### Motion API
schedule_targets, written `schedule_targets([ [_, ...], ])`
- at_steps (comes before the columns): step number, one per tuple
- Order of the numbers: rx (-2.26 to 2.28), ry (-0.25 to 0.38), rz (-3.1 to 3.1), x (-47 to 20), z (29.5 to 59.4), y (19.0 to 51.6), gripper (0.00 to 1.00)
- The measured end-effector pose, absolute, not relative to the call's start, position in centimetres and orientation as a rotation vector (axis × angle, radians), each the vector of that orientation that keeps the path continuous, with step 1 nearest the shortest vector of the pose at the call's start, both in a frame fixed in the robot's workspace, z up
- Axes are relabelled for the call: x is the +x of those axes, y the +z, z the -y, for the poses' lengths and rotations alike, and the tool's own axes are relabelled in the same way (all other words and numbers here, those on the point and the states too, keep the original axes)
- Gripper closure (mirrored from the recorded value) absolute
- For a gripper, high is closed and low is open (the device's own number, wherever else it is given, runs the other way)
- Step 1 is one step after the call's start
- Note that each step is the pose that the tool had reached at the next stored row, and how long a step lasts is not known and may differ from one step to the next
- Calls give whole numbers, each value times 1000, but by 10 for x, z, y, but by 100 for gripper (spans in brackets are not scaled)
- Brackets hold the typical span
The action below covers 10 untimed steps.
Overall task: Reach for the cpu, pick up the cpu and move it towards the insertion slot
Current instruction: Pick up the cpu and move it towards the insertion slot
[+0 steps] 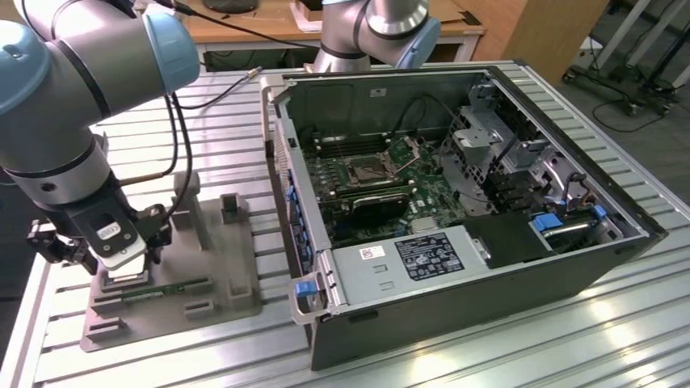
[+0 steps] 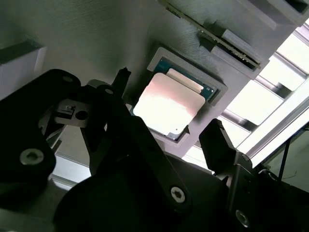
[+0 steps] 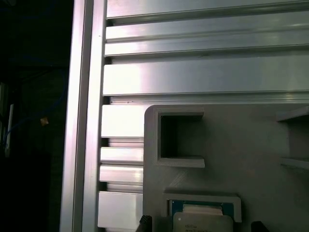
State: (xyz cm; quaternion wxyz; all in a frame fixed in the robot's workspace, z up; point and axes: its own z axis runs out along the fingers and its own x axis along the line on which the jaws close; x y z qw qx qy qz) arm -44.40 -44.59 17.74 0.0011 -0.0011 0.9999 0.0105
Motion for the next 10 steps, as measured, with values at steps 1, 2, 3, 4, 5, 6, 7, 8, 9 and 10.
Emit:
schedule_targets([
  [1, -4, 33, -3139, -444, 446, 177, 16],
  [2, -4, 33, -3139, -444, 446, 177, 16],
  [3, -4, 33, -3139, -444, 446, 177, 23],
  [4, -4, 33, -3139, -444, 446, 177, 23],
  [5, -4, 33, -3139, -444, 446, 177, 23],
  [6, -4, 33, -3139, -444, 446, 177, 23],
  [7, -4, 33, -3139, -444, 446, 177, 23],
  [8, -4, 33, -3139, -444, 446, 177, 23],
  [9, -4, 33, -3139, -444, 446, 177, 23],
  [10, -4, 33, -3139, -444, 446, 177, 23],
])
